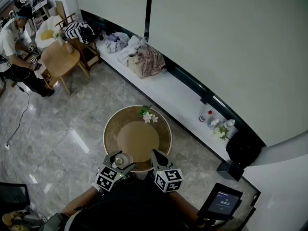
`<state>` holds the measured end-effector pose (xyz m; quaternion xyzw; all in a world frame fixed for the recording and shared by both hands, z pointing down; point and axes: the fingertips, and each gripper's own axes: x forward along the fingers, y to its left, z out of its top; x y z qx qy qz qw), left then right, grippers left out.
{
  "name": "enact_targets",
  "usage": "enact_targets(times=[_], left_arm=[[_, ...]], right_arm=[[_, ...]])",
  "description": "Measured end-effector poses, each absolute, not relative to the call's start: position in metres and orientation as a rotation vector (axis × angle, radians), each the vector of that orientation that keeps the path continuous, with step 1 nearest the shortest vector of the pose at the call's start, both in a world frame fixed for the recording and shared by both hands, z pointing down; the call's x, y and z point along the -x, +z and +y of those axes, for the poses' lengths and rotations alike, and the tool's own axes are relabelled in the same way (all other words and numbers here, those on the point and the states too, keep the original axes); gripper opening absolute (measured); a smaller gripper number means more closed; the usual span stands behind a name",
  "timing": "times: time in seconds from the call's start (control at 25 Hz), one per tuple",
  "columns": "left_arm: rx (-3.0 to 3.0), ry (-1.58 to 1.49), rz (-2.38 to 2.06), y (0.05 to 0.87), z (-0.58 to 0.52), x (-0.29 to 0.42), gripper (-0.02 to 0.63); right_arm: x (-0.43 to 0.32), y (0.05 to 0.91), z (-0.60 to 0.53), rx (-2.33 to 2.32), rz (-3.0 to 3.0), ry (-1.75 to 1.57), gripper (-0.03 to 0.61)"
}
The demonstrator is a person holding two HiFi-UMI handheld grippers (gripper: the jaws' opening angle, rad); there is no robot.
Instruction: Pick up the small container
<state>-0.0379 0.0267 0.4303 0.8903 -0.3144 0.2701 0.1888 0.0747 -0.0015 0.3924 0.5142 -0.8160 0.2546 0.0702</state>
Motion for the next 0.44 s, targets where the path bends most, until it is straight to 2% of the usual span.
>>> enact_targets(times=[0.44], left_arm=[[-2.505,0.747,-0.874,0.4281,0.0245,0.0404,0.342]], right_arm=[[-0.0716,0.3912,-0.0024,-1.545,-2.443,0.769,0.005]])
